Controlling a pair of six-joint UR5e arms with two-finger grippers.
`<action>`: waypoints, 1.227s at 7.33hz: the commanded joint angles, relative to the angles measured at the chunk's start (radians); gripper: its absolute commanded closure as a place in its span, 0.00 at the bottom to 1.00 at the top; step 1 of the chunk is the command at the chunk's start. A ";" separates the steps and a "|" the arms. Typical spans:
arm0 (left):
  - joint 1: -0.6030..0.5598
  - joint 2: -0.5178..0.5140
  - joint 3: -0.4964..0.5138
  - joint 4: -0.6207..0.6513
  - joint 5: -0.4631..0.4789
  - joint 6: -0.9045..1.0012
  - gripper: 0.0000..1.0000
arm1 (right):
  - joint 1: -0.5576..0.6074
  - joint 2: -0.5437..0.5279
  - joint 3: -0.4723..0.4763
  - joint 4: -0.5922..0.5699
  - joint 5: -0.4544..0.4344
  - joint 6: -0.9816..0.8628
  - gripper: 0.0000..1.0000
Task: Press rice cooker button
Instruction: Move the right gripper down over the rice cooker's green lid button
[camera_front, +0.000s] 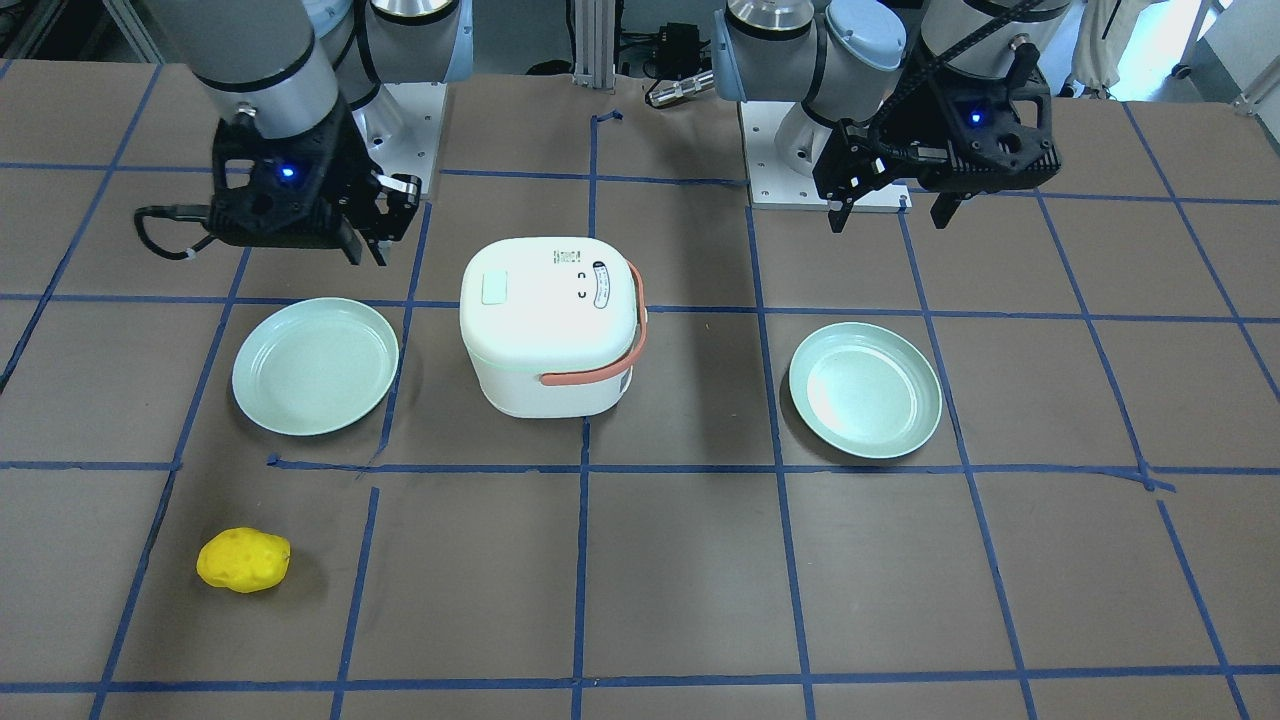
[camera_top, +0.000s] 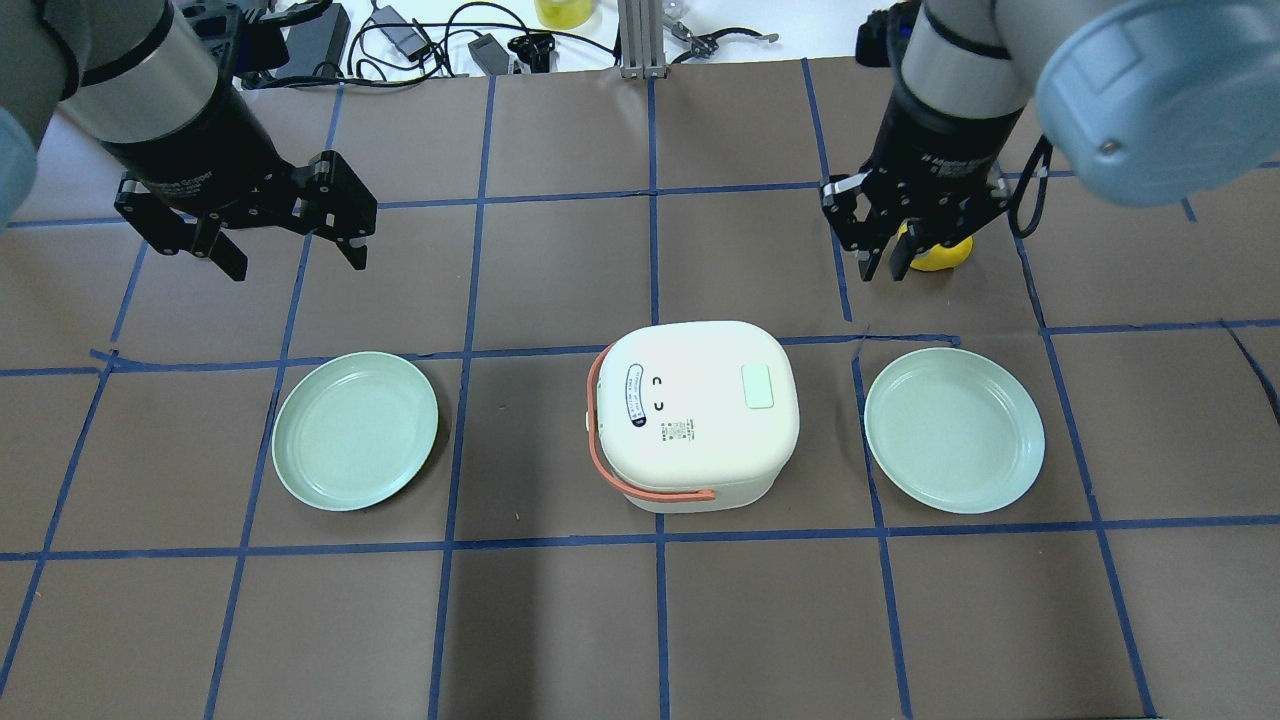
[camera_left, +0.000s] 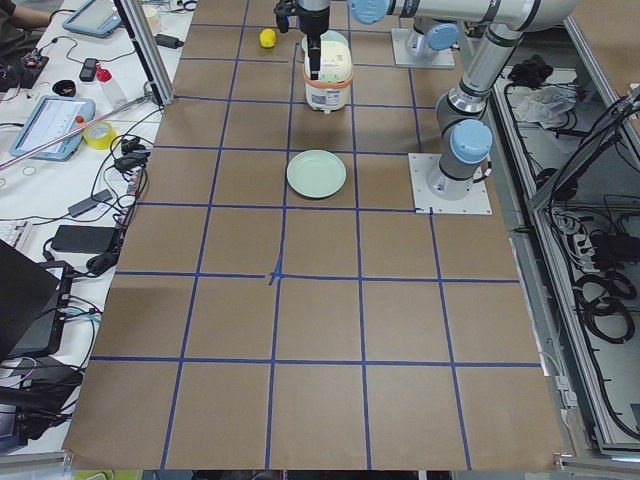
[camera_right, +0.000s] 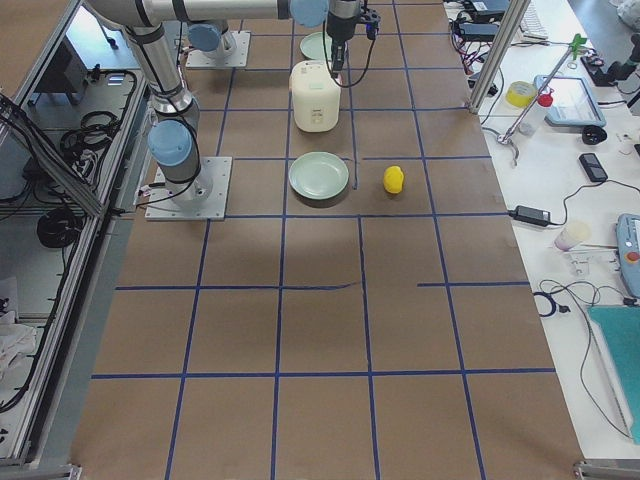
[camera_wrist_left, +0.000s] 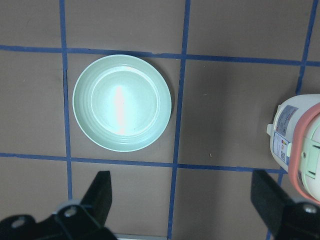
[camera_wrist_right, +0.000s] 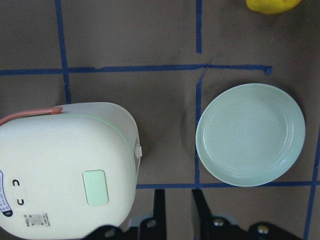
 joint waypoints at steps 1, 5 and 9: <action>0.000 0.000 0.000 0.000 0.000 -0.002 0.00 | 0.092 0.007 0.087 -0.042 0.004 0.107 1.00; 0.000 0.000 0.000 0.000 0.000 0.000 0.00 | 0.159 0.009 0.246 -0.288 0.002 0.173 1.00; 0.000 0.000 0.000 0.000 0.000 0.000 0.00 | 0.162 0.018 0.249 -0.289 0.001 0.172 1.00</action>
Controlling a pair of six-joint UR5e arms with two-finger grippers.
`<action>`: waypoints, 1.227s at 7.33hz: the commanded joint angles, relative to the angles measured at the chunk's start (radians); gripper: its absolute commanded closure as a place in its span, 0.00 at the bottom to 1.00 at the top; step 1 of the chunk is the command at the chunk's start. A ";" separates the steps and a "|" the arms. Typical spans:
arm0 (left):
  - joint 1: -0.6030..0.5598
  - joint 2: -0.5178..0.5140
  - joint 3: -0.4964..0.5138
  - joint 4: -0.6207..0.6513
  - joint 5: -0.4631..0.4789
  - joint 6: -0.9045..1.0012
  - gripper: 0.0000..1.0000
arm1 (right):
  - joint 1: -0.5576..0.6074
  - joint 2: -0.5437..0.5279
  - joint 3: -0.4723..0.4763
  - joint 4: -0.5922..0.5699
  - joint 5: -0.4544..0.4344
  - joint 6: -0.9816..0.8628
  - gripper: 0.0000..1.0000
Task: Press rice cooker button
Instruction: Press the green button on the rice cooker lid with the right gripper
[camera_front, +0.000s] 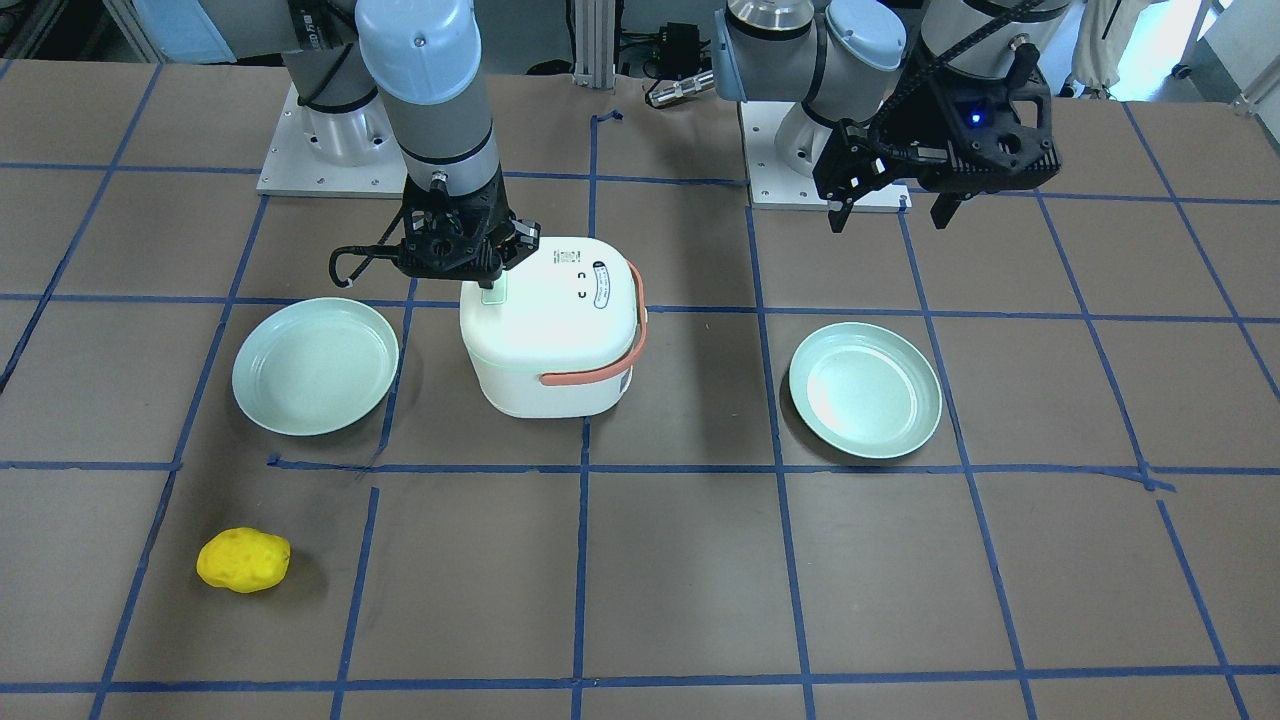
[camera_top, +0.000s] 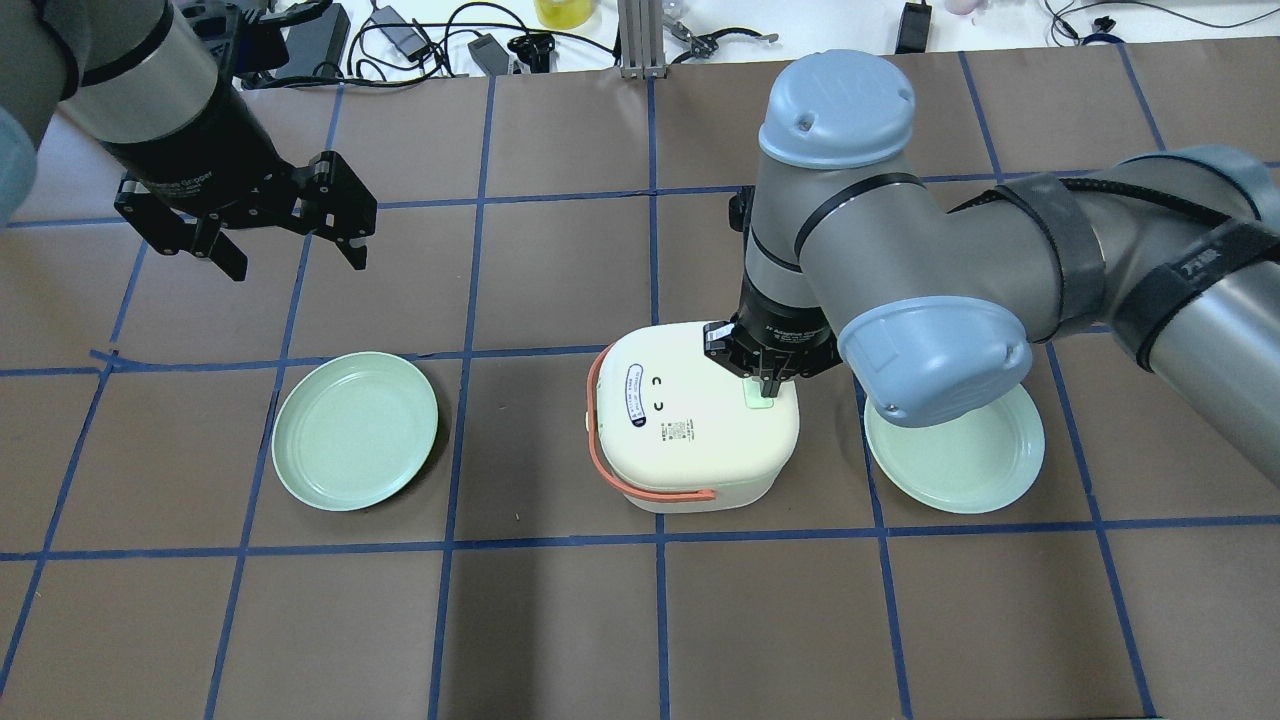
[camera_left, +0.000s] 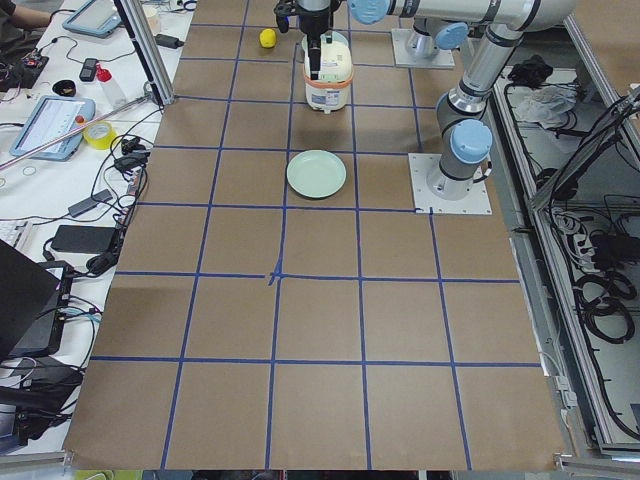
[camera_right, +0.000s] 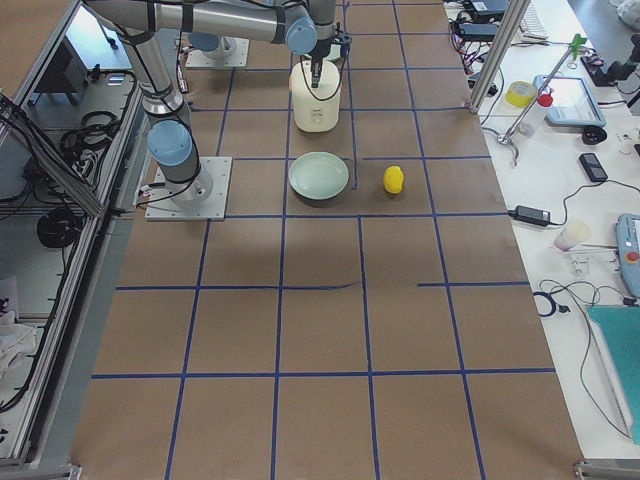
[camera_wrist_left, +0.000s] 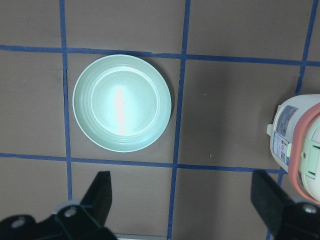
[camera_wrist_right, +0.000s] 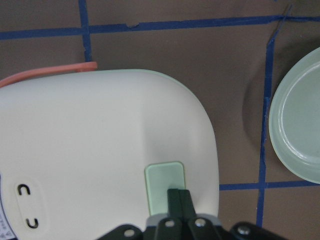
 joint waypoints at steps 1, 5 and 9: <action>0.000 0.000 0.000 0.000 0.000 -0.002 0.00 | 0.001 0.009 0.001 -0.001 -0.001 0.000 1.00; 0.000 0.000 0.000 0.000 0.000 -0.002 0.00 | 0.001 0.003 -0.022 0.001 -0.023 -0.001 0.00; 0.000 0.000 0.000 0.000 0.000 0.000 0.00 | -0.092 -0.003 -0.171 0.019 -0.057 -0.055 0.00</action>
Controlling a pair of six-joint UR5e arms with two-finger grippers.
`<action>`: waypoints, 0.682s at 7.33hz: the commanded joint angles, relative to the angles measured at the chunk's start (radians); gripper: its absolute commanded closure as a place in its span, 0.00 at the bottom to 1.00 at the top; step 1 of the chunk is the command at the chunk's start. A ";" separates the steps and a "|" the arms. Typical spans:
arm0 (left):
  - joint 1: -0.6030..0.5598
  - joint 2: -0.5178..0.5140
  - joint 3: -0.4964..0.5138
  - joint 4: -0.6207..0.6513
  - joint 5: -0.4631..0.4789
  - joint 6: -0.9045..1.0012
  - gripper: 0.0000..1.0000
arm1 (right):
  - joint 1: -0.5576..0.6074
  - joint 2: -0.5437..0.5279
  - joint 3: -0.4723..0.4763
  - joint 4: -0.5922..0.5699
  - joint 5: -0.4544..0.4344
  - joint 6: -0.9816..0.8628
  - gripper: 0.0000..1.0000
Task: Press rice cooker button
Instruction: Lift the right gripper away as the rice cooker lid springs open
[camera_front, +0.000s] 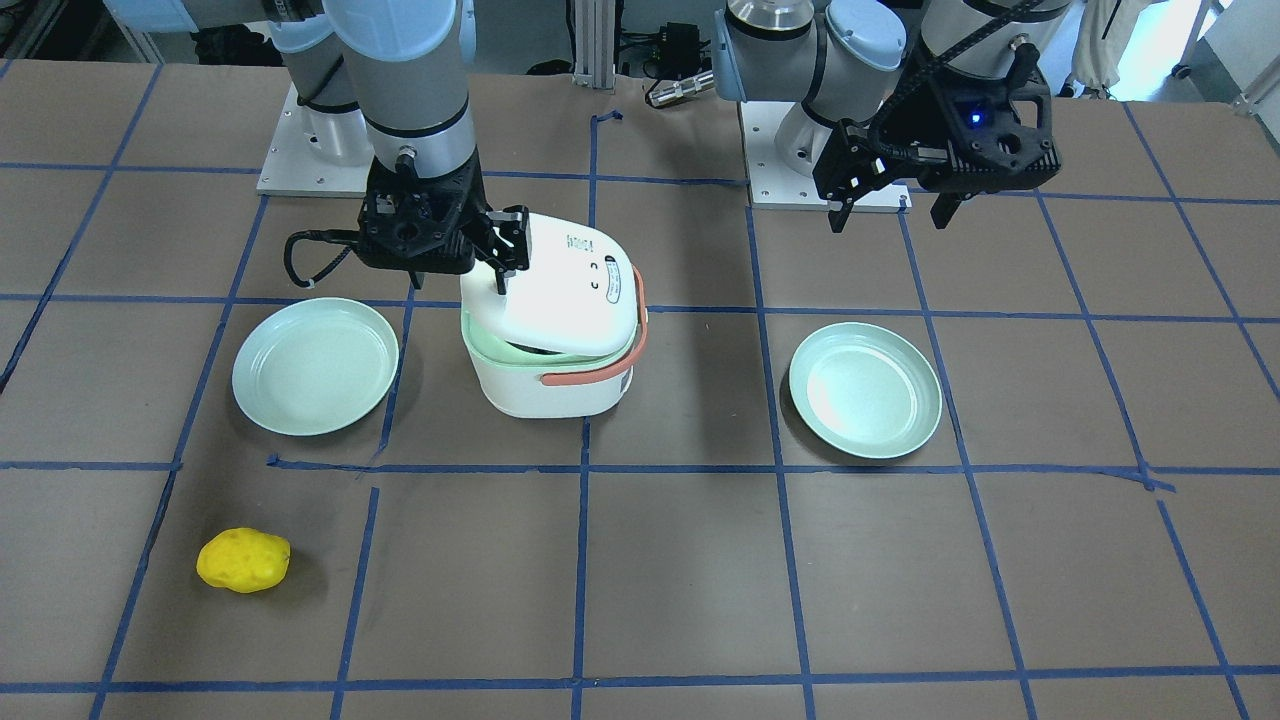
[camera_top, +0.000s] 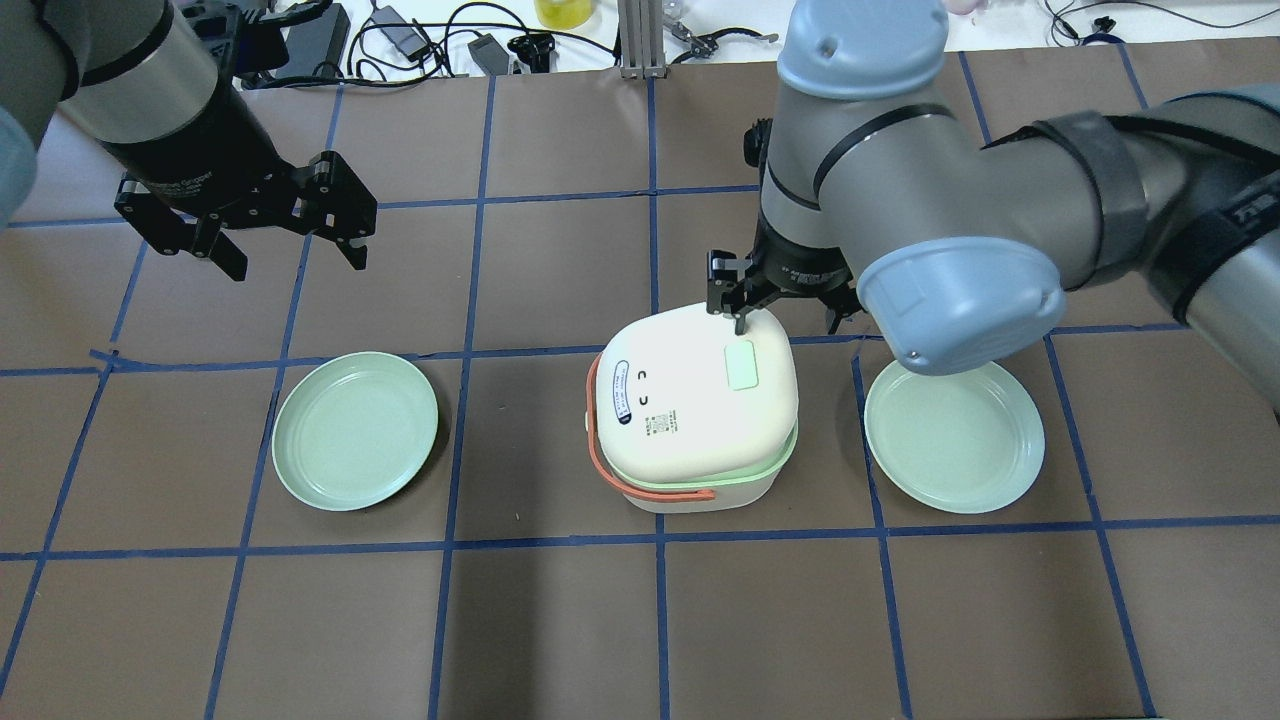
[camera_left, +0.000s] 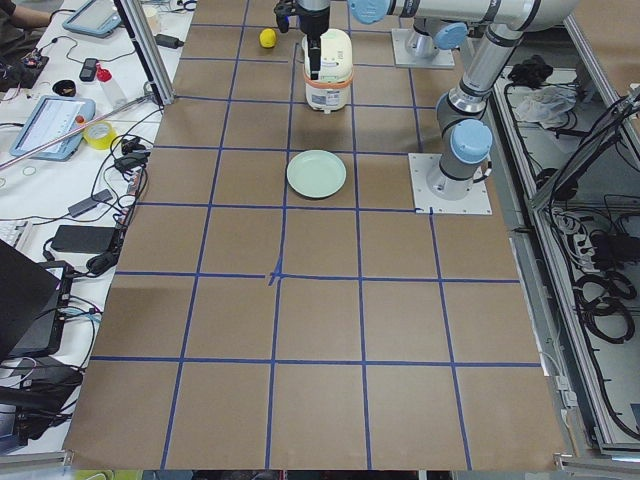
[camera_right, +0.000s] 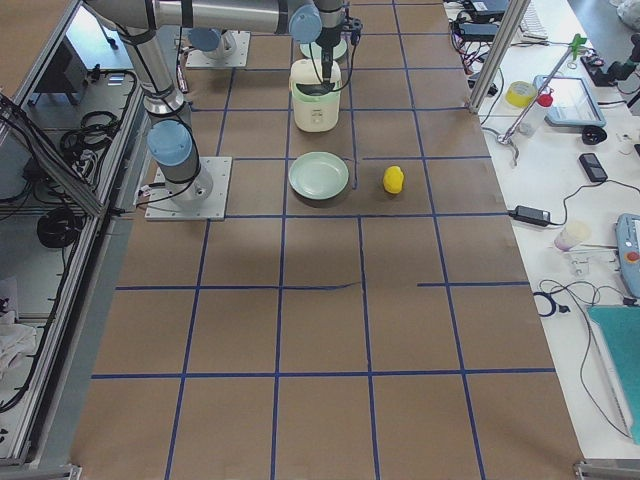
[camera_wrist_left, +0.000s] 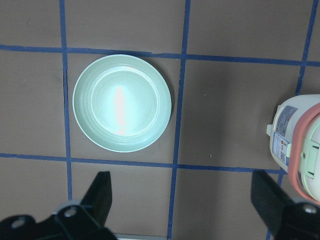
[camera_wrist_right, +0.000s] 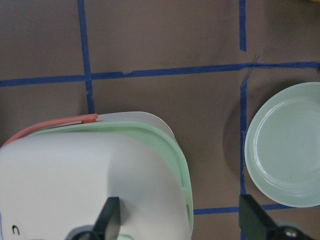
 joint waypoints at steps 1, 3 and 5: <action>0.000 0.000 0.000 0.000 0.000 0.000 0.00 | -0.080 -0.001 -0.078 0.008 -0.009 -0.111 0.00; 0.000 0.000 0.000 0.000 0.000 0.000 0.00 | -0.183 -0.001 -0.192 0.178 0.000 -0.252 0.00; 0.000 0.000 0.000 0.000 0.000 0.000 0.00 | -0.274 -0.001 -0.269 0.220 0.003 -0.327 0.00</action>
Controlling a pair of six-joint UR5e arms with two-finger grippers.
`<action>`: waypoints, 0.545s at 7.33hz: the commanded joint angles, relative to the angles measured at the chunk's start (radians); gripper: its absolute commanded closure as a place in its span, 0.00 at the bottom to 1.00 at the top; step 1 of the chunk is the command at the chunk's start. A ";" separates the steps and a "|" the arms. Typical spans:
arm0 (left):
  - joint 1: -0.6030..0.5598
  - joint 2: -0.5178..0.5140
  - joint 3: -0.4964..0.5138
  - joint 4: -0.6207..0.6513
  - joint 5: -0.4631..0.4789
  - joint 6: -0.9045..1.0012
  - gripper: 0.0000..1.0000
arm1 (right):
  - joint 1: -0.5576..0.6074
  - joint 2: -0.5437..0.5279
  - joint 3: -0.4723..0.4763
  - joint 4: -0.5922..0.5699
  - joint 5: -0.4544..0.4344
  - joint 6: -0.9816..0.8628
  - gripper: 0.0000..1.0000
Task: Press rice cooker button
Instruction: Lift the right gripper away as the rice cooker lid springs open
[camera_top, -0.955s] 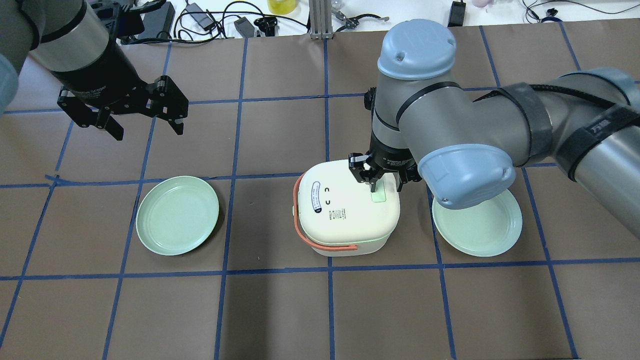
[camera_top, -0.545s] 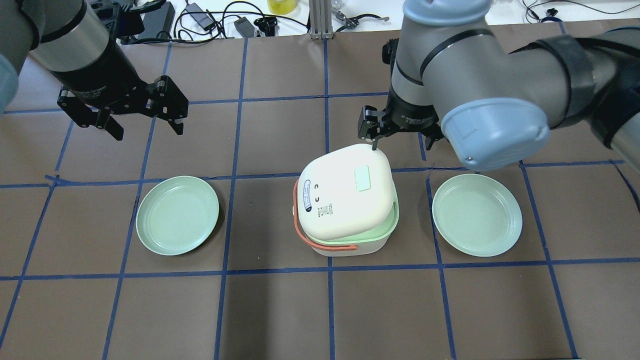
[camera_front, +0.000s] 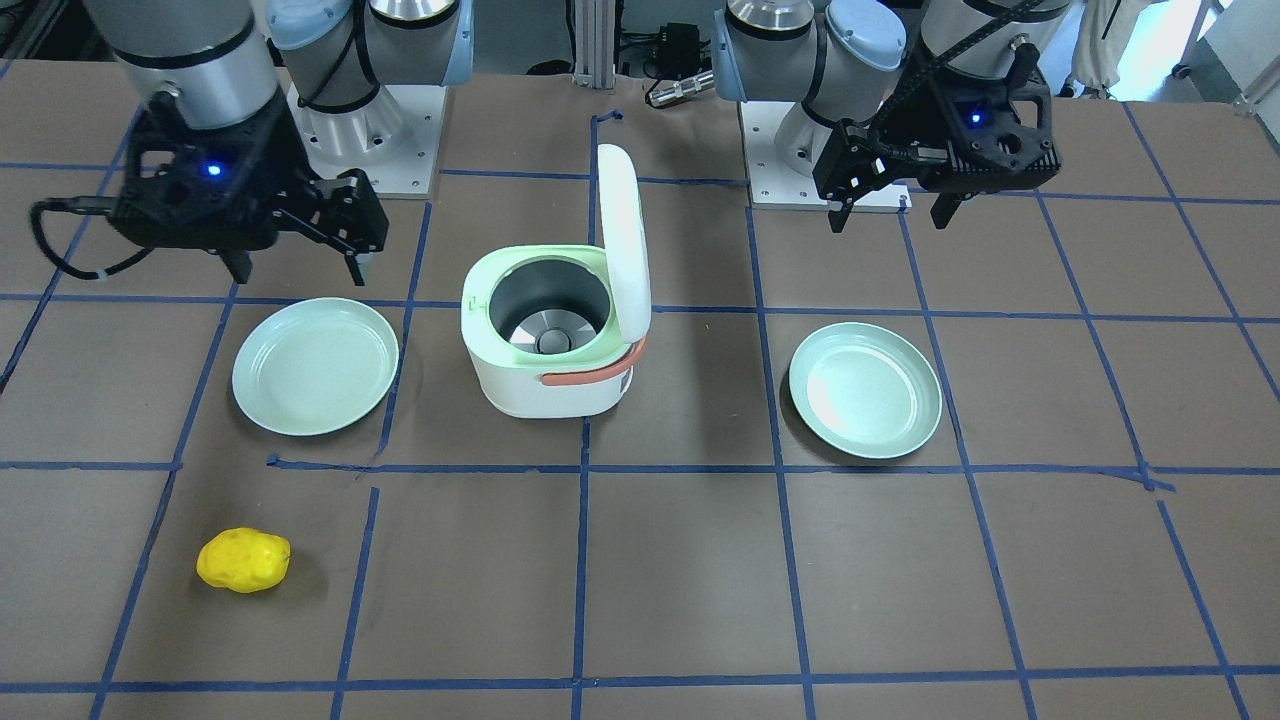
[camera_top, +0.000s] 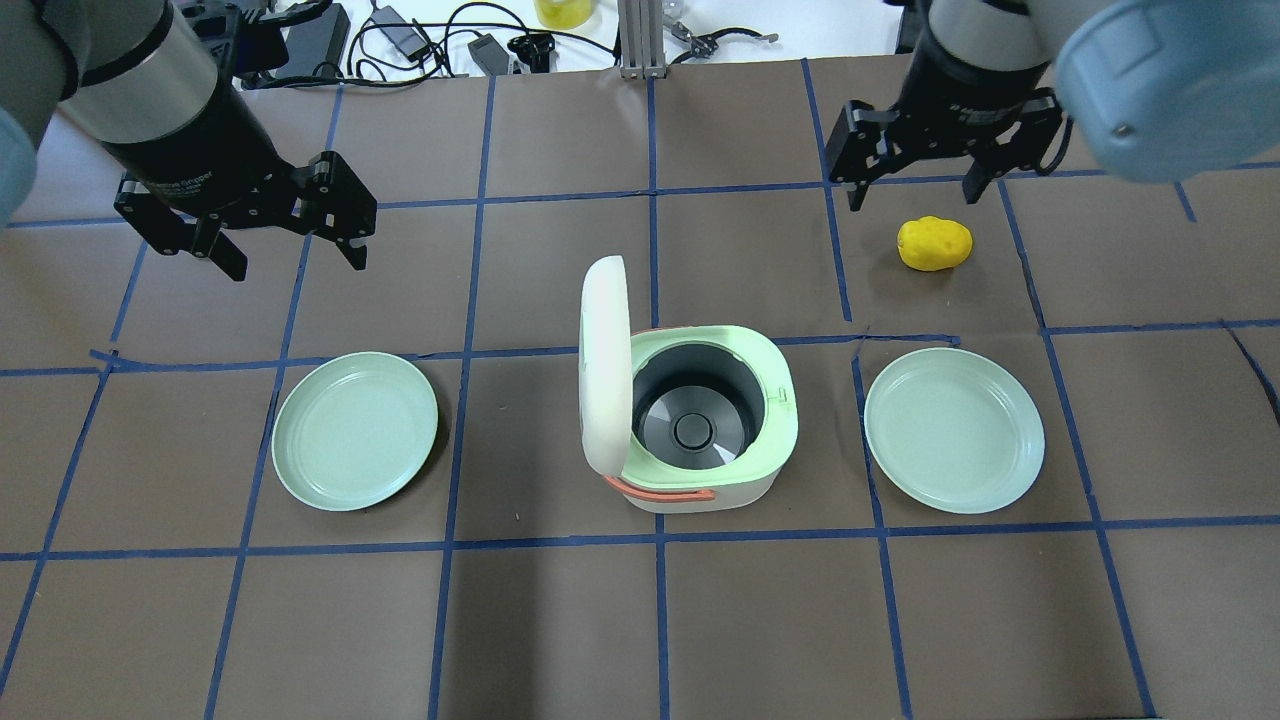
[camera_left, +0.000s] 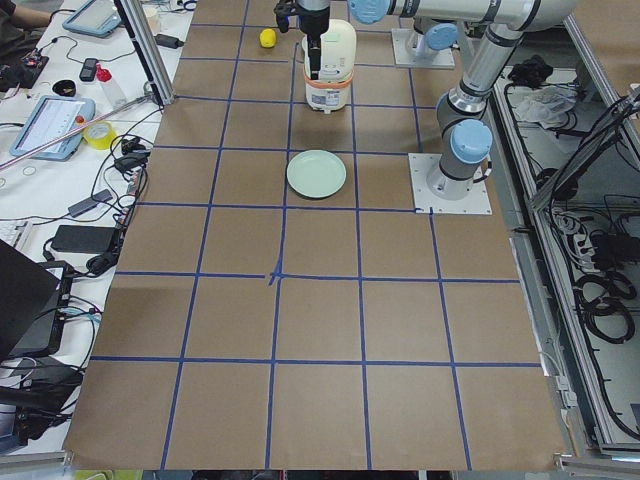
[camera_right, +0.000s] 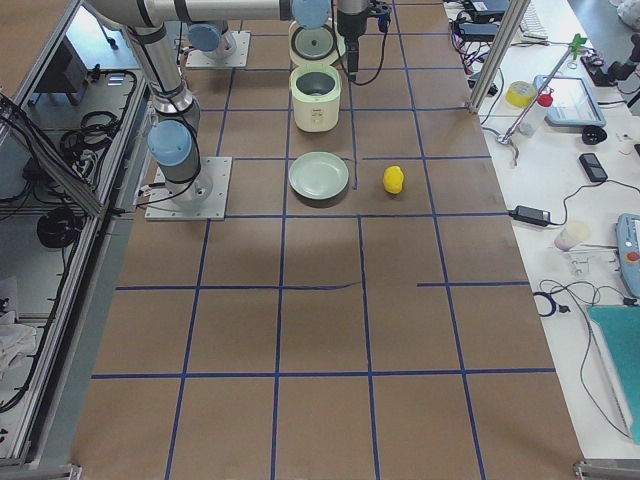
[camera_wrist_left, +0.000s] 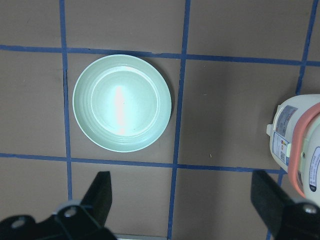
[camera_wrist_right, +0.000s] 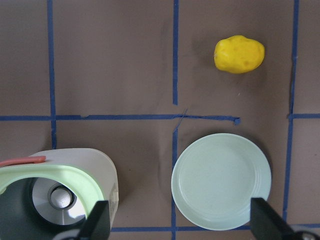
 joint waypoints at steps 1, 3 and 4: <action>0.000 0.000 0.002 0.000 0.000 0.000 0.00 | -0.079 0.000 -0.065 0.030 0.003 -0.040 0.00; 0.000 0.000 0.000 0.000 0.000 -0.002 0.00 | -0.080 0.000 -0.067 0.027 0.003 -0.039 0.00; 0.000 0.000 0.000 0.000 0.000 0.000 0.00 | -0.080 0.000 -0.065 0.023 -0.006 -0.039 0.00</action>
